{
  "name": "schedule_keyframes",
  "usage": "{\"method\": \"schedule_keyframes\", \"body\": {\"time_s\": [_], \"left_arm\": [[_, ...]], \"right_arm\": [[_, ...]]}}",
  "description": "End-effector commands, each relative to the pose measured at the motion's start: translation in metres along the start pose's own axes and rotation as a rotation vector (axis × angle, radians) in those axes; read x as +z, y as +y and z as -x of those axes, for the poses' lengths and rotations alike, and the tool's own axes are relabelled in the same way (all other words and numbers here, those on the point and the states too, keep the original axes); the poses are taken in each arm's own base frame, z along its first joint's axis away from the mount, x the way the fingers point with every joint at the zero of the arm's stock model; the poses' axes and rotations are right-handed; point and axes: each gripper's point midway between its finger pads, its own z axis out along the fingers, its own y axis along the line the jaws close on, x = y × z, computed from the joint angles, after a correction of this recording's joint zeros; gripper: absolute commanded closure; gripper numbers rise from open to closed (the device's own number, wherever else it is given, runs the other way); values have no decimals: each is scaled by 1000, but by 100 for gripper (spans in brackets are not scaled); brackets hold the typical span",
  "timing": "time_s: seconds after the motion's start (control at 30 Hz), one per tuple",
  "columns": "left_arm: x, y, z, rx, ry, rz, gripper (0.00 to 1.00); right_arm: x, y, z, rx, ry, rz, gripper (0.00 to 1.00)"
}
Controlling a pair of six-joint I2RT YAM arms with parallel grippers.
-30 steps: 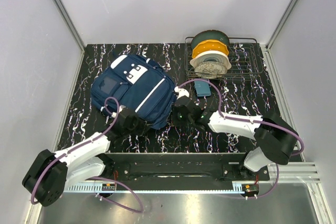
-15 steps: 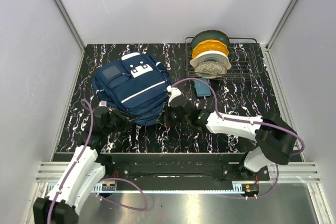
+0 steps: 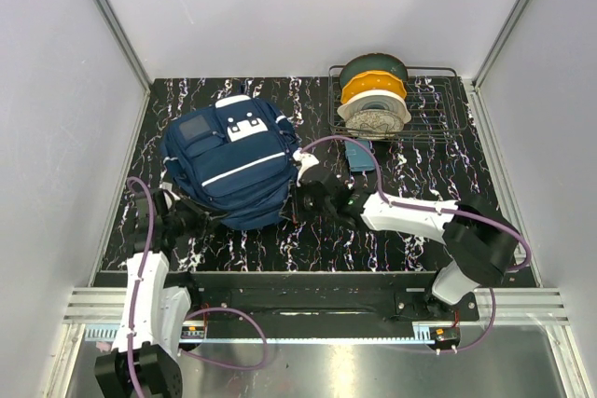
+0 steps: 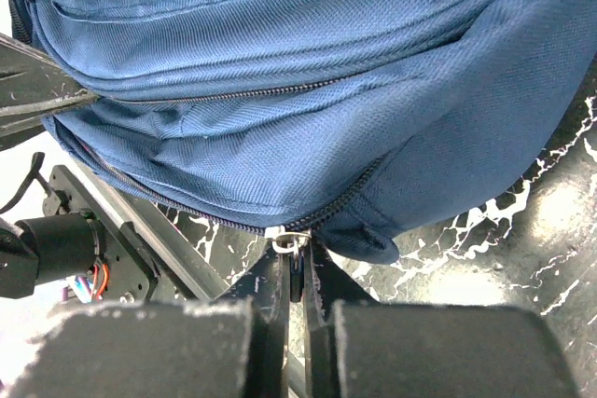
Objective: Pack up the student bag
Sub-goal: Zip the student bag at the center of the board.
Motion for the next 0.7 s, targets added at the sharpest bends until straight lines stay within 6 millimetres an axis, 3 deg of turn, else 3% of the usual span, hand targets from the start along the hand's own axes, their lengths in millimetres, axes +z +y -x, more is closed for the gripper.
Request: {"method": "schedule_keyframes", "body": {"time_s": [0.0,0.17,0.37,0.6,0.67], "left_arm": [[-18,-16,36,129,-157,-26,100],[-21,-11,41,134,-162,-9,100],[-36,-11,62,174,-205,28,100],[-49,-21,79,200,-230,9,100],[-44,-23,74,185,-182,-29,100]], "right_arm": [[-3,-50,29,-4,-64,-149,100],[-9,-68,37,14,-74,-170,100],[-17,-92,41,27,-84,-204,100],[-11,-97,38,22,-46,-180,100],[-10,-93,39,28,-39,-161,100]]}}
